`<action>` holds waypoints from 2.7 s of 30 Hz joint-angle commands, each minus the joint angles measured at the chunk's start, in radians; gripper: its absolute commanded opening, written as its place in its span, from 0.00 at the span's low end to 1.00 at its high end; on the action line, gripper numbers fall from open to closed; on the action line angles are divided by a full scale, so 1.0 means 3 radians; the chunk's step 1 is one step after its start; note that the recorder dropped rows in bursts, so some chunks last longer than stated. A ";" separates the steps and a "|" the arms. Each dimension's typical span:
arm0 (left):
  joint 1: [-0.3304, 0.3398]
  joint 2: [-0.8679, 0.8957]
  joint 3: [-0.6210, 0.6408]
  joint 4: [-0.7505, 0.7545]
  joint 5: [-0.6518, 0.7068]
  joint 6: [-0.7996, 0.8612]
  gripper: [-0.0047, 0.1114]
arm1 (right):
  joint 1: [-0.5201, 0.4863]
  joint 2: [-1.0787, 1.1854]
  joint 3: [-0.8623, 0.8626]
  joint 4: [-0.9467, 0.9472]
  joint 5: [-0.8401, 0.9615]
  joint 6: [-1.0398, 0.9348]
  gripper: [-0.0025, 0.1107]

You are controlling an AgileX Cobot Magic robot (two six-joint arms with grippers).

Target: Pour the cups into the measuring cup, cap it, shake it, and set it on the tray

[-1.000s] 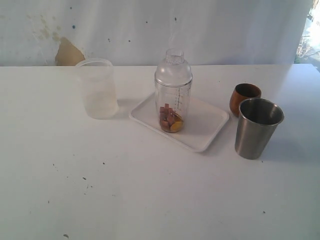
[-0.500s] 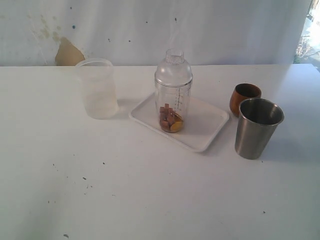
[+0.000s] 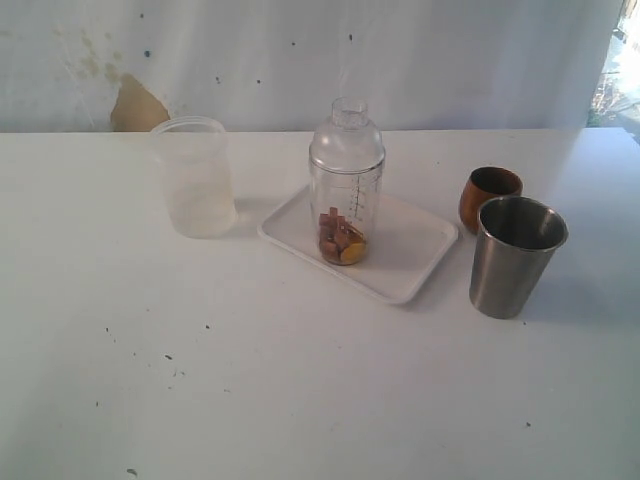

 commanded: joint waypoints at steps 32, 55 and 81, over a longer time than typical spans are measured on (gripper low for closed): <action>-0.0091 -0.0019 0.0014 -0.0011 0.0020 0.0141 0.05 | 0.0005 -0.0010 0.0018 -0.0014 -0.0034 -0.0011 0.02; -0.0091 -0.0019 0.0014 -0.0011 0.0014 0.0141 0.05 | 0.0005 -0.0010 0.0018 -0.0014 -0.0034 -0.0011 0.02; -0.0091 -0.0019 0.0014 -0.0011 0.0009 0.0141 0.05 | 0.0005 -0.0010 0.0018 -0.0014 -0.0034 -0.0011 0.02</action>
